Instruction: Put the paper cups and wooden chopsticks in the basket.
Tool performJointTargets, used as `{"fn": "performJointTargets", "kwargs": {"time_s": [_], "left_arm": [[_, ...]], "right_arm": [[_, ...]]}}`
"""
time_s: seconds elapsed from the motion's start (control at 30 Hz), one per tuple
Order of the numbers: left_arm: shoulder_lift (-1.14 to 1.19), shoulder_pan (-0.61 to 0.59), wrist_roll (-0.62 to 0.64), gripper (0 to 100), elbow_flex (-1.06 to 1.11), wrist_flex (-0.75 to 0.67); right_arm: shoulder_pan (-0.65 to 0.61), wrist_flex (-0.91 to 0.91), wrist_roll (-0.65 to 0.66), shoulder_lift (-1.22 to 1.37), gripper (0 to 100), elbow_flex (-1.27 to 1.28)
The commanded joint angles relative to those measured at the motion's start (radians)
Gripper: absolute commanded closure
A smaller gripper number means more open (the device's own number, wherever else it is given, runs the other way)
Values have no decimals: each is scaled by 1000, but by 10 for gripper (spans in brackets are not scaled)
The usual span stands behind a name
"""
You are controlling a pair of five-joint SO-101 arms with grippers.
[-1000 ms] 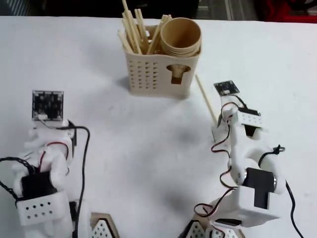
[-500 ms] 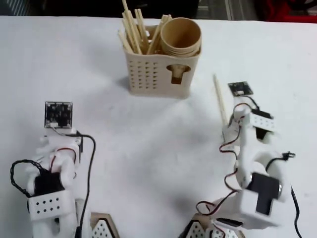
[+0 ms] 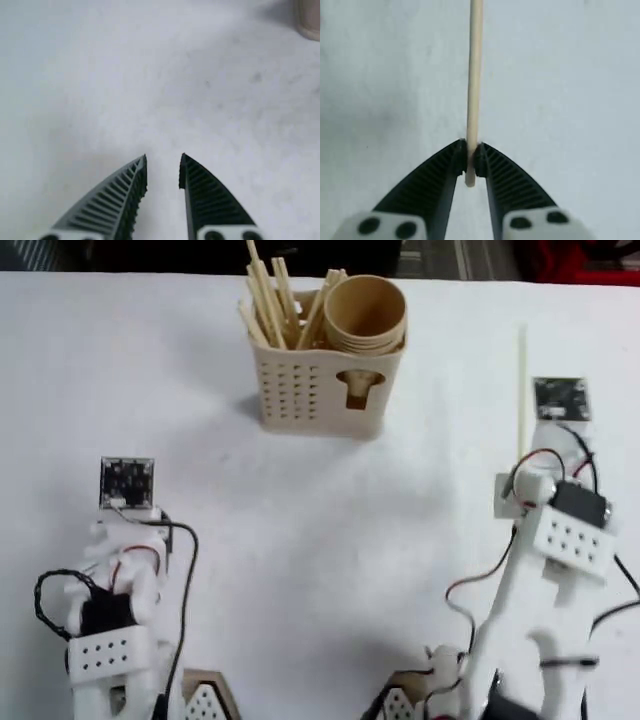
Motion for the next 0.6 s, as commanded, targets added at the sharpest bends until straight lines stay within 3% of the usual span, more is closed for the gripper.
{"fn": "performJointTargets", "kwargs": {"time_s": [0.0,0.23,0.57], "left_arm": [[-13,-2,-9,879,5,-21],[-13,-8,-9,880,26,-25],[-13,-8,-9,880,28,-23]], "right_arm": [[-53,-13,-98,-170,980,-20],[-289,-199,-247,-309,981,-17],[-659,-702,-345,-266,978,-14]]}}
